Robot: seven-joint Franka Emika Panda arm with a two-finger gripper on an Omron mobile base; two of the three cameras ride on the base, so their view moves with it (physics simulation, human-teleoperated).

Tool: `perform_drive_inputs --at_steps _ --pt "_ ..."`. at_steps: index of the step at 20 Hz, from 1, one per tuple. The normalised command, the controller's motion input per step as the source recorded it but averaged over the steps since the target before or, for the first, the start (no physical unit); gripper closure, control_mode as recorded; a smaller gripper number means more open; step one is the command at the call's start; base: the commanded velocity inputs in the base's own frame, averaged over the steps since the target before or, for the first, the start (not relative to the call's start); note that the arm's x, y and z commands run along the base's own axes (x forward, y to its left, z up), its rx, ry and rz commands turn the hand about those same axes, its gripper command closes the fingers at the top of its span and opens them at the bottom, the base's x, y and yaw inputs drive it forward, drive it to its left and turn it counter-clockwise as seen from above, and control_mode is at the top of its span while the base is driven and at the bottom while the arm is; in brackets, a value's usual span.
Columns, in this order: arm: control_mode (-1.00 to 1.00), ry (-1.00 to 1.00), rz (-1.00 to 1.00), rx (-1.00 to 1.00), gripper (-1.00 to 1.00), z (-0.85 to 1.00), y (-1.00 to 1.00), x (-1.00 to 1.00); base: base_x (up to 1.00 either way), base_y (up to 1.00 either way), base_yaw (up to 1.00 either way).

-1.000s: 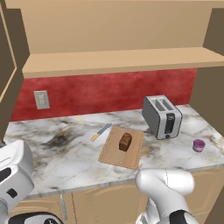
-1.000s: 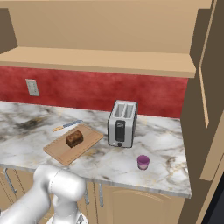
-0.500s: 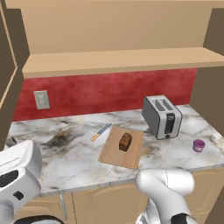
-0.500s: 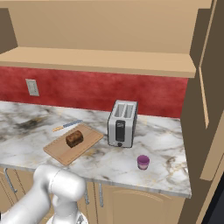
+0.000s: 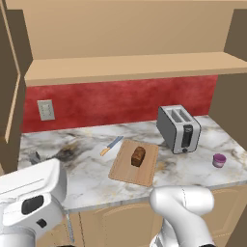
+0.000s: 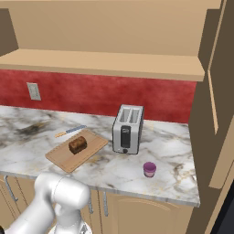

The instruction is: Pick the bread, place it on the cutting board, pick the jam, place it on the counter, and close the cabinet.

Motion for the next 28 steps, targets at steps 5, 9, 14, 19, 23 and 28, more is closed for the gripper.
perform_drive_inputs --at_steps 5,9,14,19,23,28 --pt "-1.0 -0.08 -0.05 0.03 -1.0 0.0 -0.42 0.0 0.0 0.0 0.0" --pt "-1.0 -0.07 -0.05 0.02 -1.0 0.0 -0.39 0.0 0.0 0.0 0.0" --pt "-1.0 -0.06 -0.06 0.0 -1.0 0.0 -0.32 0.0 0.0 0.0 0.0" --pt "-1.0 -0.05 -0.06 0.01 -1.0 0.0 -0.34 0.0 0.0 0.0 0.0" --pt "-1.0 -0.04 -0.08 0.0 -1.0 0.0 -0.3 0.08 0.0 0.0 0.0" --pt "-1.0 -0.04 -0.1 0.0 -1.0 0.0 -0.23 0.13 0.0 0.0 0.0"
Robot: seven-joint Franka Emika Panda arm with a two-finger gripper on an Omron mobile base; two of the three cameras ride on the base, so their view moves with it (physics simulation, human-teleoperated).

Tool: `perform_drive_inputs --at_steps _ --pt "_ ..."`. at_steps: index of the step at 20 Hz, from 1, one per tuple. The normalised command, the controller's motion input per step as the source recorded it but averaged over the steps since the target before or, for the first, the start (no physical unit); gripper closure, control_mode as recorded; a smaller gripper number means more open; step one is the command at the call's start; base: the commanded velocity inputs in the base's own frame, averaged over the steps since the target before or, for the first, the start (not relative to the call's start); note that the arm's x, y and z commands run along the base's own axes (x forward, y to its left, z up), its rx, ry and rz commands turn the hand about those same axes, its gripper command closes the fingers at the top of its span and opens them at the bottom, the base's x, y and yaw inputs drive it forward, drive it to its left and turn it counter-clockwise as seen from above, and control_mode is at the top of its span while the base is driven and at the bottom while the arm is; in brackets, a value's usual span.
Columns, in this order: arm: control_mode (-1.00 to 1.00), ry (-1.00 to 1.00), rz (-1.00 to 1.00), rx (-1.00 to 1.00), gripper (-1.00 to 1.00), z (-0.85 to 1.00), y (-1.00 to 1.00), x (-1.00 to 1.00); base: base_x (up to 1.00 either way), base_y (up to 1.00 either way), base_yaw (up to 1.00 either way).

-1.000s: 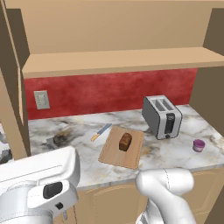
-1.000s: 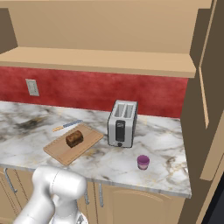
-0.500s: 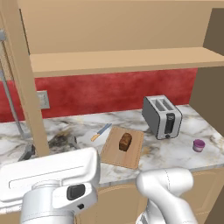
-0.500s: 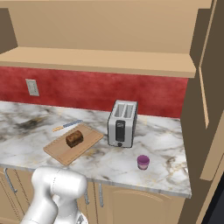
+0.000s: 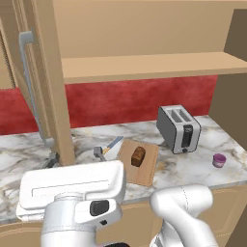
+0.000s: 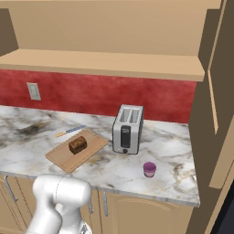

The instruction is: Pick the bread, place it on the cutting board, pick the jam, place it on the counter, and close the cabinet.

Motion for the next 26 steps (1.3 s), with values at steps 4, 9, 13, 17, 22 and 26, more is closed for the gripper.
perform_drive_inputs --at_steps 4,9,13,17,22,26 --pt "-1.0 -0.04 -0.07 0.0 -1.0 0.0 -0.24 0.16 0.0 0.0 0.0" --pt "-1.0 -0.04 -0.04 0.02 -1.0 0.0 -0.29 0.22 0.0 0.0 0.0" --pt "-1.0 -0.07 0.0 0.02 -1.0 0.0 -0.34 0.28 0.0 0.0 0.0" --pt "-1.0 -0.06 0.0 0.02 -1.0 0.0 -0.34 0.29 0.0 0.0 0.0" --pt "-1.0 -0.04 0.0 0.01 -1.0 -0.01 -0.32 0.35 0.0 0.0 0.0" --pt "-1.0 -0.04 0.0 0.0 -1.0 -0.04 -0.3 0.35 0.0 0.0 0.0"
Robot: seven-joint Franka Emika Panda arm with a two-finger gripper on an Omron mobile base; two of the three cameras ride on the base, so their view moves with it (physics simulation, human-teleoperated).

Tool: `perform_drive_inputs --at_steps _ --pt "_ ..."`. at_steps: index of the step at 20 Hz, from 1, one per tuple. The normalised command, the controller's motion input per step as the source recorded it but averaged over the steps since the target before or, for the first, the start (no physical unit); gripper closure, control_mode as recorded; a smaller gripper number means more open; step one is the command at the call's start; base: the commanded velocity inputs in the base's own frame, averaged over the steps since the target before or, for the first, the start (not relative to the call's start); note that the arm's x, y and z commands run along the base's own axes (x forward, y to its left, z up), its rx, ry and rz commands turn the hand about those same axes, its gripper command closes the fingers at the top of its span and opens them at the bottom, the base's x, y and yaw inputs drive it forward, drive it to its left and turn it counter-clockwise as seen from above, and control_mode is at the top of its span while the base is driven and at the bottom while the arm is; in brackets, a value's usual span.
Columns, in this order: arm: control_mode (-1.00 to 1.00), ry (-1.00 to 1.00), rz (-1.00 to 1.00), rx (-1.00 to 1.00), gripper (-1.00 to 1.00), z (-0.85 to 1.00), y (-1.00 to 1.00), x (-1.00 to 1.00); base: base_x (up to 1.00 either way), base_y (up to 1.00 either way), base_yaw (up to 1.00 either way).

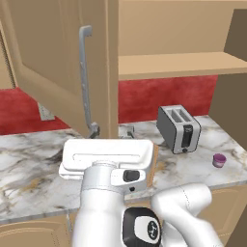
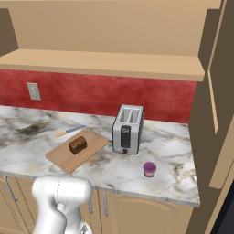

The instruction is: Pick the bread, place it on the cutting board, pick the jam, place it on the counter, and close the cabinet.

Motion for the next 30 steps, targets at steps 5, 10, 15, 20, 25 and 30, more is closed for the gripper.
perform_drive_inputs --at_steps 5,10,15,20,25,30 --pt "-1.0 -0.04 0.0 0.0 -1.0 -0.04 -0.3 0.37 0.0 0.0 0.0" --pt "-1.0 -0.03 0.0 0.0 -1.0 -0.04 -0.3 0.39 0.0 0.0 0.0" --pt "-1.0 -0.02 0.0 0.0 -1.0 -0.02 -0.28 0.44 0.0 0.0 0.0" --pt "-1.0 -0.01 0.0 0.0 -1.0 -0.05 -0.24 0.49 0.0 0.0 0.0" --pt "-1.0 0.0 0.0 0.0 -1.0 -0.06 -0.28 0.51 0.0 0.0 0.0" --pt "-1.0 -0.01 0.0 0.0 -1.0 -0.02 -0.32 0.46 0.0 0.0 0.0"
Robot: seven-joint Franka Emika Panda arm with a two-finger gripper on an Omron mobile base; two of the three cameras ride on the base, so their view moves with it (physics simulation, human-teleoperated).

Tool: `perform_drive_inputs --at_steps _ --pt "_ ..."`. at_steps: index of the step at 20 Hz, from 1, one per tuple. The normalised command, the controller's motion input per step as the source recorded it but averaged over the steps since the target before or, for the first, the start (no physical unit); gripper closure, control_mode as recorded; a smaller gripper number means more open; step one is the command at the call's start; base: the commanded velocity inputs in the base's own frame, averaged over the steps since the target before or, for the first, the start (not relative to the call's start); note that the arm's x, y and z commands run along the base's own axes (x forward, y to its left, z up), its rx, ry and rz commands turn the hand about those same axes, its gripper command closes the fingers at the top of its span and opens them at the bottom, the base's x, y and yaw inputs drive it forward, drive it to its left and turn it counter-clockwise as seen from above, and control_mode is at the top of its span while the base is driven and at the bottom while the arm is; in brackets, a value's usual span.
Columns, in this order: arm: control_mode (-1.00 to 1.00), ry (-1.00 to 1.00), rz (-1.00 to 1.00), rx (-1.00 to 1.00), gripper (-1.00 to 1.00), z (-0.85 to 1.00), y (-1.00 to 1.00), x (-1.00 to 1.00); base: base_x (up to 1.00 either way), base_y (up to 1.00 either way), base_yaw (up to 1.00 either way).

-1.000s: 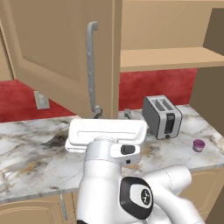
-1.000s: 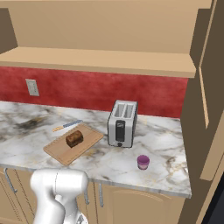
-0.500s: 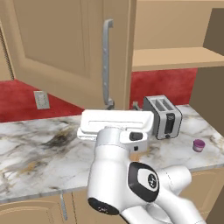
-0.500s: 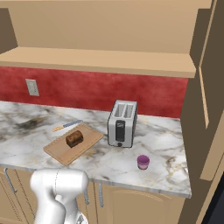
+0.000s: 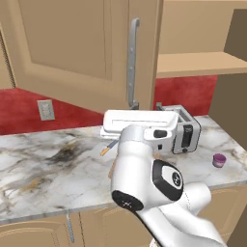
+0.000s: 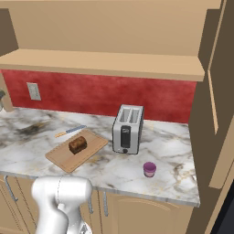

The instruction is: Pick the bread, place it on the cutting board, pick the jam, place it on the counter, and close the cabinet.

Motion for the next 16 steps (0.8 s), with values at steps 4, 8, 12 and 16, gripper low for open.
perform_drive_inputs --at_steps 4,8,12,16 --pt "-1.0 -0.01 0.0 0.0 -1.0 -0.02 -0.29 0.44 0.0 0.0 0.0" --pt "-1.0 -0.02 0.0 0.0 -1.0 -0.02 -0.26 0.41 0.0 0.0 0.0" --pt "-1.0 -0.02 0.0 0.0 -1.0 -0.01 -0.26 0.41 0.0 0.0 0.0" --pt "-1.0 -0.01 0.0 0.0 -1.0 -0.03 -0.15 0.44 0.0 0.0 0.0"
